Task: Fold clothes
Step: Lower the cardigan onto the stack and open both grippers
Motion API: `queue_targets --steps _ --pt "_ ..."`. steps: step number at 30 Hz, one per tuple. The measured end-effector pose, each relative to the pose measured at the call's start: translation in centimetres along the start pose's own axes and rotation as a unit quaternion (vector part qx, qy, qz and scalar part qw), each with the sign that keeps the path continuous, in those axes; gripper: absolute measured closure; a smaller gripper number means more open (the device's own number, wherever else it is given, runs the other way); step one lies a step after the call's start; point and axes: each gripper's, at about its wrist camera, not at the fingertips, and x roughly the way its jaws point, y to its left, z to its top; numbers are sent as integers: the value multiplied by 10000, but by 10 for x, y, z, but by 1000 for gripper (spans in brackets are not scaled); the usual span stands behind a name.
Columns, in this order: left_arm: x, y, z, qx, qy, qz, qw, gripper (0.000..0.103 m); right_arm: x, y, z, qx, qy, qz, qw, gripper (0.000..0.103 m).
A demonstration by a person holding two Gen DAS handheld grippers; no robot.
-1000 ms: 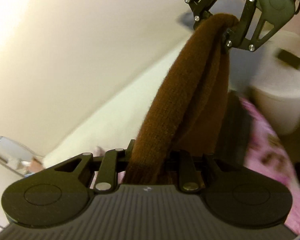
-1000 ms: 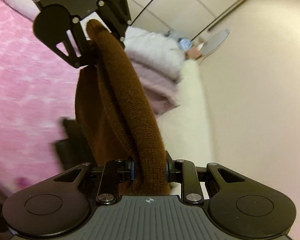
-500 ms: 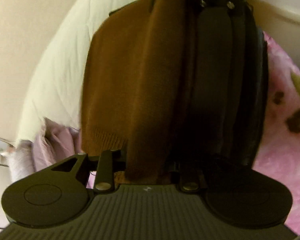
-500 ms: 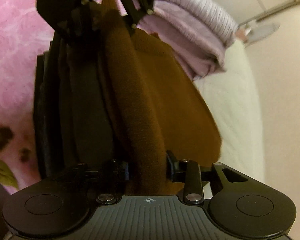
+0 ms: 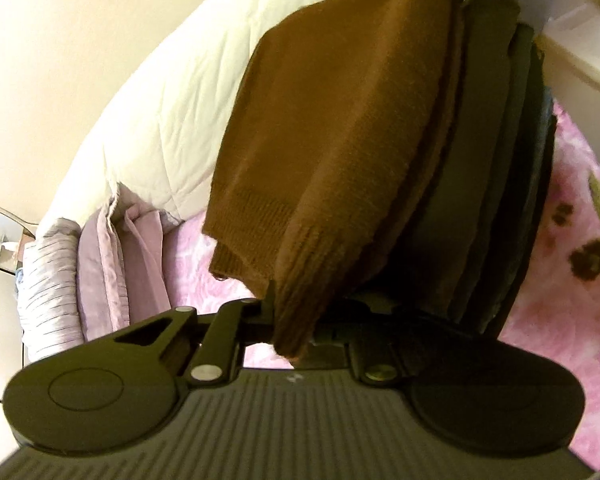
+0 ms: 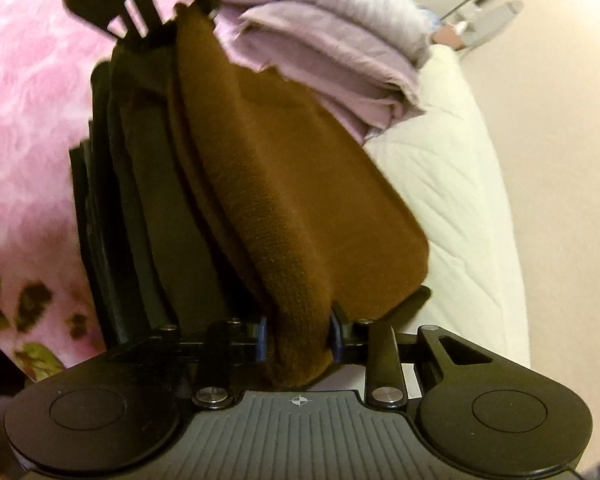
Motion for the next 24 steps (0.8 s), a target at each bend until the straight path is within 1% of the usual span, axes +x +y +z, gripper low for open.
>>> queue_targets --steps 2,4,6,8,9,12,13,14,15,17,18,19,20,21,22,23,24 --pt "4 -6 -3 -22 35 -54 10000 94 -3 5 -2 -20 40 29 10000 75" --pt "7 -10 -2 -35 105 -105 9999 94 6 12 -2 -86 162 90 9998 75" --pt "7 1 5 -80 151 -116 9998 94 7 18 -2 -17 159 55 9999 75" --pt "9 2 2 -174 250 -170 9994 94 5 19 0 73 115 19 9999 75" --pt "11 2 0 -213 300 -194 9991 94 4 19 1 118 93 1 9999 73" --pt "10 5 -5 -503 456 -277 9973 93 13 24 5 -88 300 -94 9995 66" --pt "7 6 -8 -645 508 -298 9962 93 14 27 5 -115 358 -140 9992 61" --pt "1 6 -11 -854 560 -299 9943 92 14 30 3 -100 420 -155 9989 59" --pt "-4 7 -14 -1075 621 -284 9919 88 12 32 1 -42 484 -192 9986 57" --pt "-13 13 -17 -1578 783 -187 9842 67 7 28 -3 373 659 -223 9969 55" --pt "-18 15 -18 -1813 832 -202 9797 63 4 24 -6 714 742 -174 9945 53" --pt "-24 17 -20 -2064 886 -246 9741 55 0 19 -10 1066 799 -112 9910 51" --pt "-28 18 -22 -2354 957 -362 9665 50 -3 14 -13 1417 854 -51 9862 50" --pt "-32 19 -24 -2641 1026 -476 9578 47 -7 10 -17 1738 880 46 9808 46" --pt "-36 19 -26 -2914 1084 -575 9487 41 -12 7 -20 2052 886 140 9746 40" --pt "-39 19 -28 -3163 1112 -634 9400 34 -16 4 -22 2373 886 233 9671 37" --pt "-39 21 -30 -3428 1138 -693 9299 30 -18 2 -24 2661 906 355 9590 28"
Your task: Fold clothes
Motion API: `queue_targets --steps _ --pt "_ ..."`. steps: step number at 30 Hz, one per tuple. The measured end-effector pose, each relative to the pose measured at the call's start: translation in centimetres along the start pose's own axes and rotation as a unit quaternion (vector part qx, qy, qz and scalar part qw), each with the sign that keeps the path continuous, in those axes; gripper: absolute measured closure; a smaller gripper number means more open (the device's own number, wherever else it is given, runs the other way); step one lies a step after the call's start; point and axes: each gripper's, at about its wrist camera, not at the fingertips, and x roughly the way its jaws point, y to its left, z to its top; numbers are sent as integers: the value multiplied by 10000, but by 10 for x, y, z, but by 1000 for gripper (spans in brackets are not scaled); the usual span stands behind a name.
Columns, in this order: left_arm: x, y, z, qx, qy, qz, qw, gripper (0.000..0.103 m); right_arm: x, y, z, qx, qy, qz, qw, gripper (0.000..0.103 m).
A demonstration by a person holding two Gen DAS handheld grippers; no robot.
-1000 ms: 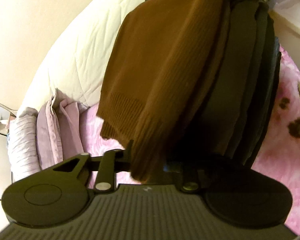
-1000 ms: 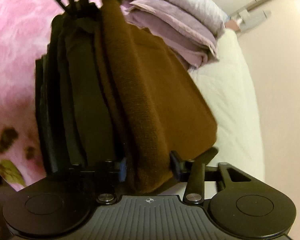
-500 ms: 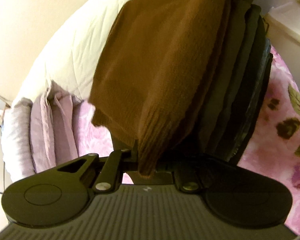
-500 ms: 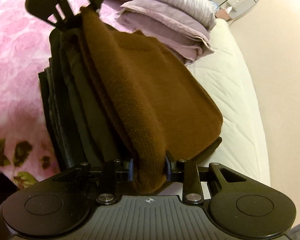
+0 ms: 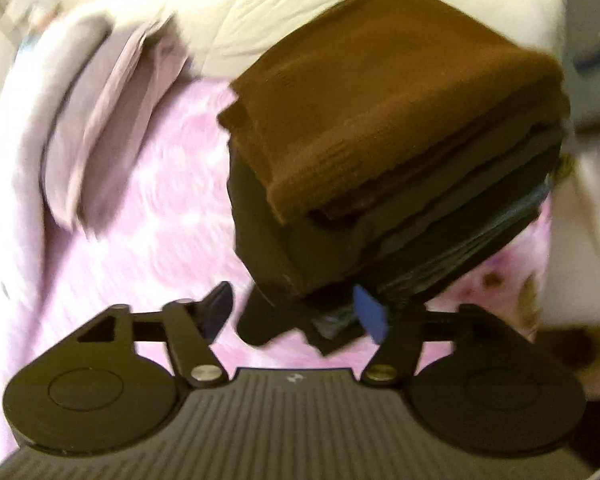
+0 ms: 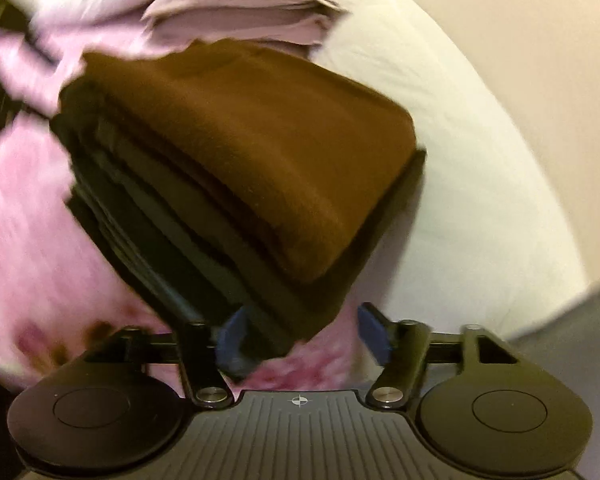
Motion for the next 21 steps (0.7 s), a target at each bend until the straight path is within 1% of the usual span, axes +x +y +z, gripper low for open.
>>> queue_targets --steps 1,3,5,8,10,13,16,21 --pt "0 2 -1 -255 35 -76 9996 22 -2 -3 -1 288 49 141 9995 23" --pt "-3 3 -4 -683 52 -186 9975 15 -5 -5 -2 769 174 482 9957 20" --pt "-5 2 -7 -1003 83 -254 9946 5 -2 -8 -4 1222 249 844 9886 19" --pt "-17 -2 -14 -1362 130 -255 9903 2 0 -13 -5 1800 388 1271 9746 18" --pt "-30 -6 -18 -1498 139 -251 9883 2 -3 -15 -9 2197 416 1390 9647 17" --pt "-36 -7 -24 -1439 92 -251 9892 2 -9 -18 -15 2785 455 1563 9466 17" --pt "-47 -7 -33 -1404 -26 -415 9892 2 -30 -12 -14 3255 316 1527 9326 17" --pt "-83 -6 -56 -1333 -333 -543 9890 2 -67 15 -18 3489 64 1161 9299 16"
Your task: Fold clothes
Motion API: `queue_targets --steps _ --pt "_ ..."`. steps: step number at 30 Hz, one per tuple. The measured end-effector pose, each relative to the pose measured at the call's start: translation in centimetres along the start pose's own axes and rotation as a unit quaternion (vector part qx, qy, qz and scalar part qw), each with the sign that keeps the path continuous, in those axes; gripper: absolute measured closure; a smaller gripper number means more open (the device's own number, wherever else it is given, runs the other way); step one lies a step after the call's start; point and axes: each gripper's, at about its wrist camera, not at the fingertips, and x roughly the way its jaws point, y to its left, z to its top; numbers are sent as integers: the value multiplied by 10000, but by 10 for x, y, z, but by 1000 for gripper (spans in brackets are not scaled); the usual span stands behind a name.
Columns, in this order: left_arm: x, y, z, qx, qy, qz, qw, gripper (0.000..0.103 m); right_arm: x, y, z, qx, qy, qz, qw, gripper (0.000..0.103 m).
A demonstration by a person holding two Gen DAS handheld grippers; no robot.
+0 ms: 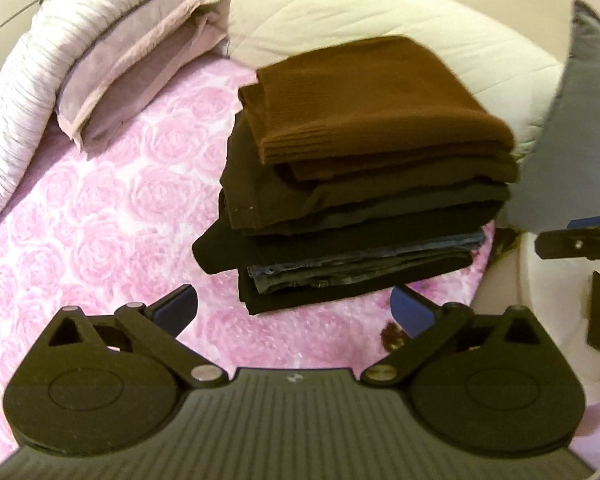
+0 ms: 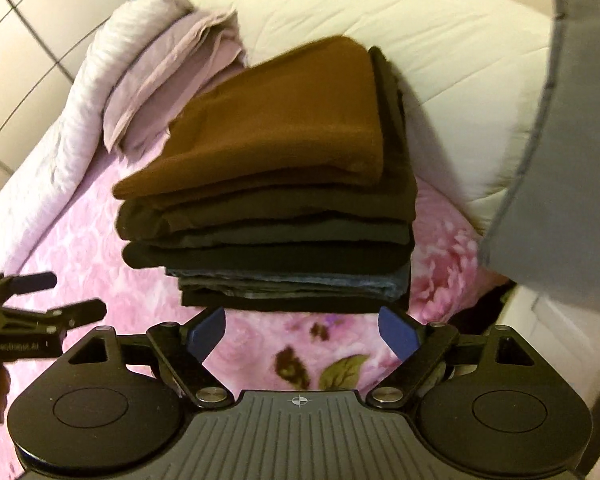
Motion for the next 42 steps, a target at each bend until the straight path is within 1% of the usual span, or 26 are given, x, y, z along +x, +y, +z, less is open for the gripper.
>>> queue_targets --steps 4,6,9,13,17,20,28,34,40,42 --pt "-31 5 -20 -32 -176 -127 9998 3 -24 29 -23 23 -296 -152 9994 16" --pt "-47 9 -30 -82 -283 -107 9995 4 -35 44 -35 46 -418 -262 9988 16" --pt "-70 13 -46 -148 -430 -37 9990 4 -49 64 -52 76 -537 -255 9982 16" --pt "-93 16 -66 -129 -513 12 9986 4 -61 88 -74 67 -645 -280 9975 16" --pt "-107 18 -82 -233 -451 -41 9987 5 -69 98 -94 272 -705 -260 9968 16" --pt "-112 18 -86 -324 -461 -18 9984 6 -67 98 -95 302 -656 -211 9972 16" --pt "-112 2 -76 -528 -509 103 9973 6 -73 91 -74 -121 -731 -137 9972 16" --pt "-108 -18 -69 -499 -459 162 9976 6 -74 76 -70 -44 -654 -81 9978 16" --pt "-101 -26 -64 -572 -364 169 9976 7 -73 66 -74 51 -625 -16 9980 15" --pt "-100 -31 -64 -489 -349 171 9980 7 -74 64 -77 65 -617 -2 9981 15"
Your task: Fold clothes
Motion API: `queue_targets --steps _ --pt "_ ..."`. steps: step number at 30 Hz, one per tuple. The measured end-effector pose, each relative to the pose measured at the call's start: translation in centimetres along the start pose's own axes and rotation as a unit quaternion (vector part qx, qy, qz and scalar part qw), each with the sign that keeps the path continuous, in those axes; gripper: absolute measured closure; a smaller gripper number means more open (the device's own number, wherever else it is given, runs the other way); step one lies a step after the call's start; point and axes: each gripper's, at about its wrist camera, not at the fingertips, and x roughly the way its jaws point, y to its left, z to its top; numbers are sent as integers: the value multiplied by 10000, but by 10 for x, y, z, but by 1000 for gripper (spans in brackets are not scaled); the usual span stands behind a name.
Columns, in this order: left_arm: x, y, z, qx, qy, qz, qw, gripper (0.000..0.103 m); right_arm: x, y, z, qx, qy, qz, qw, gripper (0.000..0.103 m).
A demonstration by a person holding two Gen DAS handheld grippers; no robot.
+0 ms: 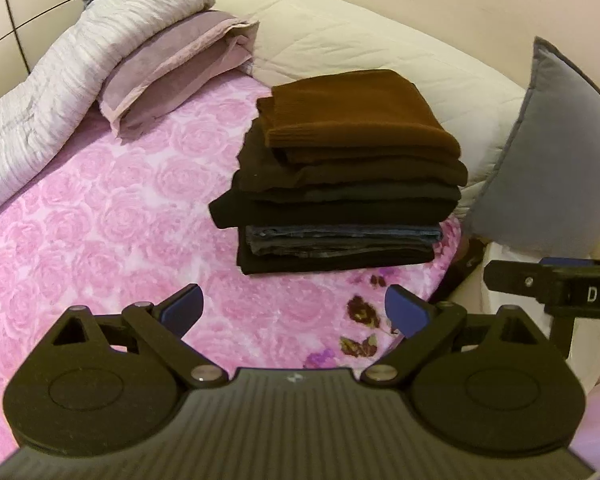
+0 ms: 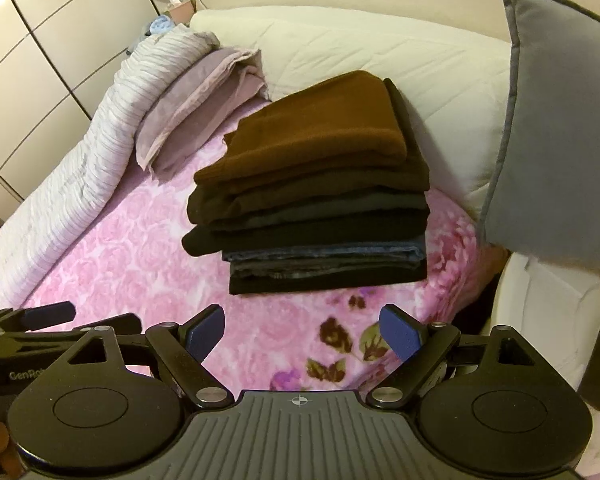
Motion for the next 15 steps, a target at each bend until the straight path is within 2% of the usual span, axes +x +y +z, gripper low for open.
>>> queue_targets --steps 15 --pt "2 -5 -3 88 101 124 9998 7 0 -2 -6 50 83 -5 10000 15"
